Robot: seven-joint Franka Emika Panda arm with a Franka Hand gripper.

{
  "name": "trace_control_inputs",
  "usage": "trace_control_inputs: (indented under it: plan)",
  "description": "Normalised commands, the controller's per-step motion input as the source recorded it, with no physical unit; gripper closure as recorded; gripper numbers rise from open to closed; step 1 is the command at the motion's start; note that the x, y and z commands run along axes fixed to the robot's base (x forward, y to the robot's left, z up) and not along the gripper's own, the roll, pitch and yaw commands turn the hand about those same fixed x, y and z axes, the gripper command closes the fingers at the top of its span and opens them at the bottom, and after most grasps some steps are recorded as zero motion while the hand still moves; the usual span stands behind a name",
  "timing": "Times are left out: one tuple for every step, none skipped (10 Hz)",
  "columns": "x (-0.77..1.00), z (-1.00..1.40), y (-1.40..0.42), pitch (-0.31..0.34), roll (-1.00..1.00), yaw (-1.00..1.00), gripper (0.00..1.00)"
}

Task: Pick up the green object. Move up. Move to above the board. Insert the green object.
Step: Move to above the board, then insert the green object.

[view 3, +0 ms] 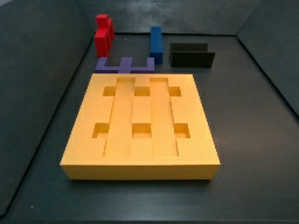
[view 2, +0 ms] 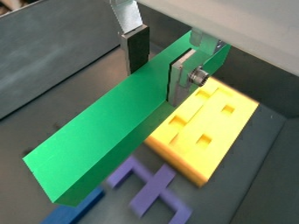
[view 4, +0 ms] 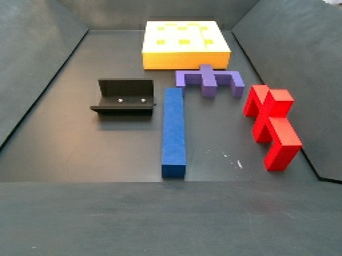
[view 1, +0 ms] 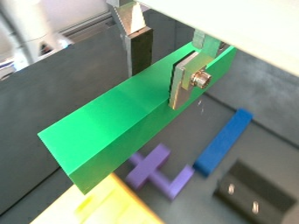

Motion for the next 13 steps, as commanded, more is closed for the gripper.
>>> trace_control_inputs:
  plan:
    - [0.31, 0.19, -1.4, 0.163, 0.02, 0.0, 1.0]
    - [0.34, 0.2, -1.4, 0.167, 0.0, 0.0, 1.0]
    - [0.38, 0.2, -1.4, 0.165, 0.0, 0.01, 1.0]
    - [0.22, 0.12, -0.77, 0.149, 0.02, 0.01, 1.0]
    - [0.13, 0.06, -0.25, 0.137, 0.03, 0.0, 1.0]
    - [0.0, -0.39, 0.0, 0.0, 0.0, 0.0, 1.0]
    - [0.11, -1.0, -0.17, -0.044, 0.04, 0.08, 1.0]
    - [0.15, -1.0, -0.16, -0.007, 0.08, 0.13, 1.0]
    - [0.14, -1.0, -0.22, 0.0, 0.05, 0.13, 1.0]
    - [0.09, -1.0, -0.25, 0.0, 0.06, 0.18, 1.0]
    - [0.02, -0.97, -0.3, 0.0, 0.19, 0.19, 1.0]
    - [0.0, -0.84, -0.25, 0.0, 0.26, 0.18, 1.0]
    - [0.0, -0.78, -0.23, 0.0, 0.29, 0.24, 1.0]
